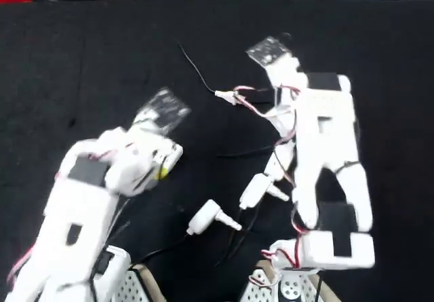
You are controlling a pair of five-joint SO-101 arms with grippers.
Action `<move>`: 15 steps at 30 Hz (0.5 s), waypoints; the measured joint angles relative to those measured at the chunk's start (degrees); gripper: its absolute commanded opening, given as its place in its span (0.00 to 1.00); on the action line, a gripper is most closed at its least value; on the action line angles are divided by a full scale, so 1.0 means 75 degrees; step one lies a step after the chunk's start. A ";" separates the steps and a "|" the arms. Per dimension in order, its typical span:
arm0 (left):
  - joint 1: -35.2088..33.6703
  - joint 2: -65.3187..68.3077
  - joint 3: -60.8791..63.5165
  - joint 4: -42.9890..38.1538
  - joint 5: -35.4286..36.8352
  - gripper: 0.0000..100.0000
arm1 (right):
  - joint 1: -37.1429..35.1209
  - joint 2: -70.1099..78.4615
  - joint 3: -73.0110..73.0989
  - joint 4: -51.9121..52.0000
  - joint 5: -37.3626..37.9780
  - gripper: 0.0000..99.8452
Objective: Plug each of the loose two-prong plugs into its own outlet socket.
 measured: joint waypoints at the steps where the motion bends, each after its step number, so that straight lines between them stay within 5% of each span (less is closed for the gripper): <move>1: -0.0199 -0.0551 0.0399 -0.0012 0.0082 0.23 | -0.0094 0.0293 -0.0410 0.0152 0.0082 0.14; 10: -0.2415 -0.5263 0.3610 -0.0070 0.0328 0.23 | -0.0680 0.3903 -0.4712 0.1887 0.1008 0.14; 15: -0.2555 -0.6482 0.4466 0.0281 -0.0023 0.23 | -0.0692 0.5779 -0.7092 0.2204 0.1700 0.14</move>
